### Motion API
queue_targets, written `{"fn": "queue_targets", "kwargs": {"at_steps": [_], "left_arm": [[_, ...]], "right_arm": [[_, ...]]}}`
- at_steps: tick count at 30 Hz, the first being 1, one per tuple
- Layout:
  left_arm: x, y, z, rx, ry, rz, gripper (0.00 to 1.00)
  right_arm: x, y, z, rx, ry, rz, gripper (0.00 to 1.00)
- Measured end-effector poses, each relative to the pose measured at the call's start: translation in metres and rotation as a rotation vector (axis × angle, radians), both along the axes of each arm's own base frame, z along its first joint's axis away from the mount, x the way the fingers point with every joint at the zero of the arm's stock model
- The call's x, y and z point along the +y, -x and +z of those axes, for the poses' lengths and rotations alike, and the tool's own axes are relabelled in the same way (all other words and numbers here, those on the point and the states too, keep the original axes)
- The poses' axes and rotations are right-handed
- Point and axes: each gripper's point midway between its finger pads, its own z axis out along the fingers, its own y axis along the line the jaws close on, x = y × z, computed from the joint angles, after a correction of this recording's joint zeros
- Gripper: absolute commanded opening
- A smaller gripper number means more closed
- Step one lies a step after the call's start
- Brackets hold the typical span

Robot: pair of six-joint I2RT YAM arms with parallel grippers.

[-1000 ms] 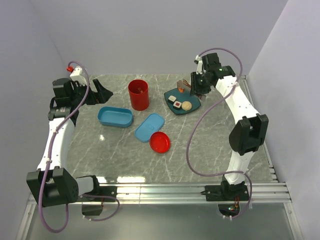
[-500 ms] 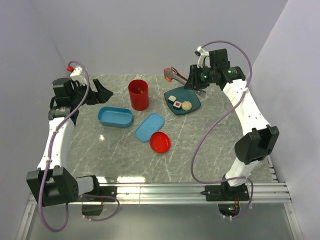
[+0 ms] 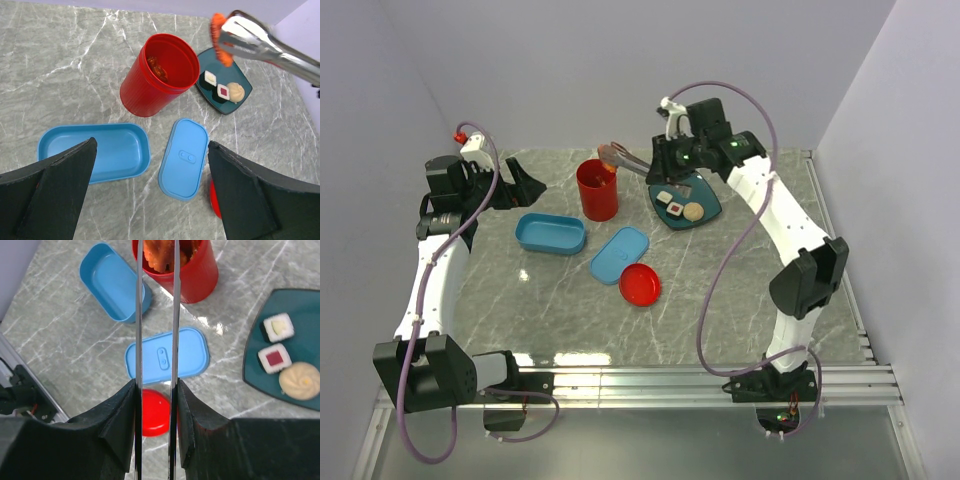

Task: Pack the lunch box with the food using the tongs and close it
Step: Place the food into the lunch box

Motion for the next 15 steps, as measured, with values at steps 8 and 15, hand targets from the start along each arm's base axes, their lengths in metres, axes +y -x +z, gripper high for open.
{"fn": "queue_targets", "kwargs": {"at_steps": [8, 15], "left_arm": [[0.0, 0.0, 0.0, 0.001, 0.0, 0.001, 0.99], [0.0, 0.0, 0.0, 0.001, 0.0, 0.001, 0.99]], "right_arm": [[0.027, -0.009, -0.023, -0.005, 0.06, 0.026, 0.22], [0.031, -0.014, -0.041, -0.015, 0.126, 0.012, 0.36]]}}
